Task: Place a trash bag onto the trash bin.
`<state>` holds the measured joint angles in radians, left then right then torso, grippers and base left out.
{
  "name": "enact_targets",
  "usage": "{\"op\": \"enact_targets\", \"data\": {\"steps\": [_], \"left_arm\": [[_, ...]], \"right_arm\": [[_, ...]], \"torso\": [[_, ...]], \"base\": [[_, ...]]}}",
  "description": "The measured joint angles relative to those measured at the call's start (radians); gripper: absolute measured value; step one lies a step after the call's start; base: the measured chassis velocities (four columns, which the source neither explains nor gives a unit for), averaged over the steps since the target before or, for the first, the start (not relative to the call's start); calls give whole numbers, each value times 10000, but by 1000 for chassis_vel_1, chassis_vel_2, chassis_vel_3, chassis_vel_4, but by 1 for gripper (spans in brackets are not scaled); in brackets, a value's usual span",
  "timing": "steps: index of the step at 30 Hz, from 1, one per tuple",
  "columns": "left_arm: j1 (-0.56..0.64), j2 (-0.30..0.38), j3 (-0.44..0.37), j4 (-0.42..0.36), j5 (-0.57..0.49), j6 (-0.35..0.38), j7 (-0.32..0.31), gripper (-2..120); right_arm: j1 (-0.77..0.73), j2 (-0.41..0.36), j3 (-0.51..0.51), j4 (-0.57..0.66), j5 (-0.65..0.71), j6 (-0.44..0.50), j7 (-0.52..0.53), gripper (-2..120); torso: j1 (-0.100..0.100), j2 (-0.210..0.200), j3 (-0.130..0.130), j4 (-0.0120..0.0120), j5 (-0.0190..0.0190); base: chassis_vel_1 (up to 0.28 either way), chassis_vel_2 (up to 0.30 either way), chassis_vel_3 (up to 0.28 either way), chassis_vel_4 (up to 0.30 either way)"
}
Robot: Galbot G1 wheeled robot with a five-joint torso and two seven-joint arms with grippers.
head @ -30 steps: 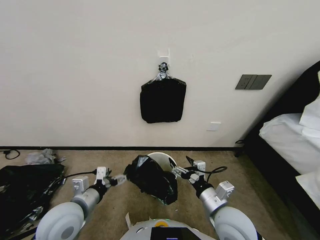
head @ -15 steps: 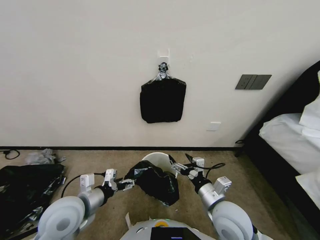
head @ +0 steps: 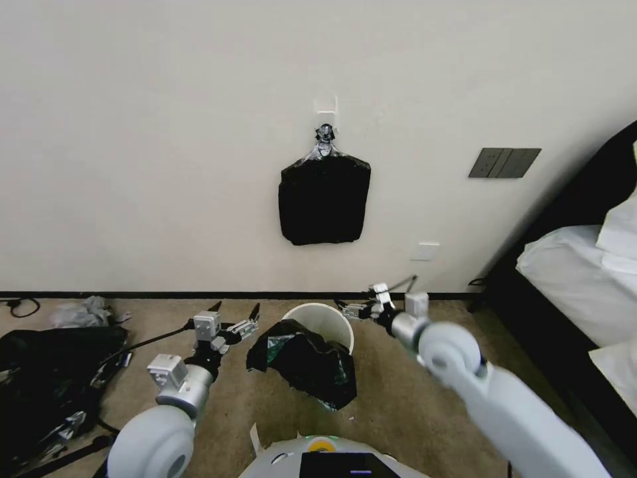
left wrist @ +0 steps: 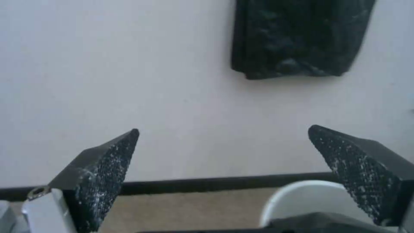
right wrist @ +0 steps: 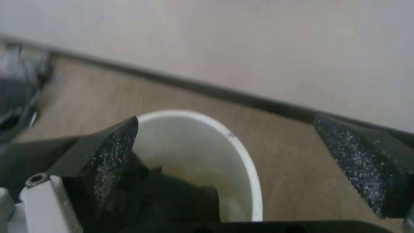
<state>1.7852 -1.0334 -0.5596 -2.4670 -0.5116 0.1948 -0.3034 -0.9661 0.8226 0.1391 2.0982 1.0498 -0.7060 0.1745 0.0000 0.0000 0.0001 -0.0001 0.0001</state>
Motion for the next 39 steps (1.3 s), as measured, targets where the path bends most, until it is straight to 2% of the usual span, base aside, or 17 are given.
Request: {"op": "enact_targets", "data": {"steps": [3,5,6,9,10,14,19,22,24,28,29,31,32,34,36,37,39], "left_arm": [[165,-313,0,181,771,-374,181,100],[593,-698,-28,409,1734,-940,430,100],[593,-698,-28,409,1734,-940,430,100],[1013,-1012,-56,504,2427,-1349,623,100],[1013,-1012,-56,504,2427,-1349,623,100],[1383,-1448,84,471,2866,-1544,714,100],[1606,-1693,190,426,3115,-1701,726,100],[1778,-1847,276,365,3199,-1803,718,100],[1808,-1874,302,345,3203,-1808,715,100],[1917,-1953,401,198,3217,-1808,682,100],[1917,-1953,401,198,3217,-1808,682,100],[1950,-1957,403,111,3217,-1784,671,100],[1950,-1957,403,111,3217,-1784,671,100],[2027,-1947,403,39,3210,-1753,661,100],[2053,-1944,403,17,3204,-1745,656,100],[2079,-1944,402,-8,3195,-1737,647,100],[2086,-1943,403,-30,3178,-1725,638,100]], "right_arm": [[1093,-141,-794,-892,-185,-128,-645,100],[2591,-174,-2439,-2308,-1260,-144,-1701,100],[2591,-174,-2439,-2308,-1260,-144,-1701,100],[3847,-9,-3987,-3429,-2223,-122,-2694,100],[3847,-9,-3987,-3429,-2223,-122,-2694,100],[4993,440,-5245,-4756,-2809,-72,-3497,100],[5480,642,-5742,-5425,-2930,-47,-3866,98],[5770,695,-6140,-5794,-2965,-27,-4139,86],[5797,691,-6196,-5820,-2966,-24,-4208,83],[5840,661,-6524,-5841,-3100,-14,-4498,63],[5840,661,-6524,-5841,-3100,-14,-4498,63],[5824,674,-6535,-5841,-3102,-5,-4523,52],[5824,674,-6535,-5841,-3102,-5,-4523,52],[5820,689,-6501,-5842,-3053,2,-4528,41],[5820,688,-6481,-5838,-3032,4,-4528,37],[5820,682,-6467,-5819,-2983,4,-4528,31],[5820,680,-6455,-5801,-2953,4,-4529,28]], "torso": [[0,0,0,2,-2],[1,0,0,3,-1],[1,0,0,3,-1],[0,0,0,1,2],[0,0,0,1,2],[0,0,0,2,0],[0,-1,0,2,-1],[0,0,0,0,-1],[0,0,0,0,-1],[0,0,0,0,-1],[0,0,0,0,-1],[0,0,-1,0,-1],[0,0,-1,0,-1],[0,0,-1,2,0],[0,0,-1,2,-2],[0,0,-1,1,-1],[0,0,0,1,-1]], "base": [[0,0,0,0],[0,0,0,0],[0,0,0,0],[0,0,0,0],[0,0,0,0],[0,0,0,0],[0,0,0,0],[0,0,0,0],[0,0,0,0],[0,0,0,0],[0,0,0,0],[0,0,0,0],[0,0,0,0],[0,0,0,0],[0,0,0,0],[0,0,0,0],[0,0,0,0]]}}
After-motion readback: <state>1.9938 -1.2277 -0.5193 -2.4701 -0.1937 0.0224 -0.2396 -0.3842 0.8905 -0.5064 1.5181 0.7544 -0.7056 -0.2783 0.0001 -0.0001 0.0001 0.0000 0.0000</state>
